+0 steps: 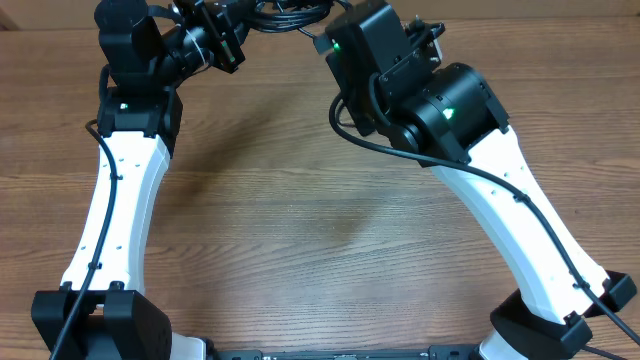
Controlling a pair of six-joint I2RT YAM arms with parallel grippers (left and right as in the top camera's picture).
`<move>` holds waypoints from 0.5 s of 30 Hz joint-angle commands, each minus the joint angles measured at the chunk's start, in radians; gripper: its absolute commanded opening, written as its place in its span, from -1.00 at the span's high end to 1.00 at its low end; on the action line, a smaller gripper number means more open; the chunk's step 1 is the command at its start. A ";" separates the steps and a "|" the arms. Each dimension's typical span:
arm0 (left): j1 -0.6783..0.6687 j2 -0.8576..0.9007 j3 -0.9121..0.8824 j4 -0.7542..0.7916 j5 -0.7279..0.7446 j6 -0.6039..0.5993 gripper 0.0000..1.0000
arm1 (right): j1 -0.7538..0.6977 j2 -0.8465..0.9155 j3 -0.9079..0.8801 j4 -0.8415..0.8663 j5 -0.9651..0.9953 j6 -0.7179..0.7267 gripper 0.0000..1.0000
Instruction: Untangle cables
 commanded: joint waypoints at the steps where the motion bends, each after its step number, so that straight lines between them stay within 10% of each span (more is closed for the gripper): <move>1: 0.003 -0.026 0.016 0.012 -0.003 -0.035 0.91 | 0.004 0.008 0.014 0.052 -0.021 0.048 -0.96; 15: 0.081 -0.030 0.043 0.052 -0.020 -0.035 0.91 | 0.004 0.083 0.014 0.229 -0.137 0.038 -0.93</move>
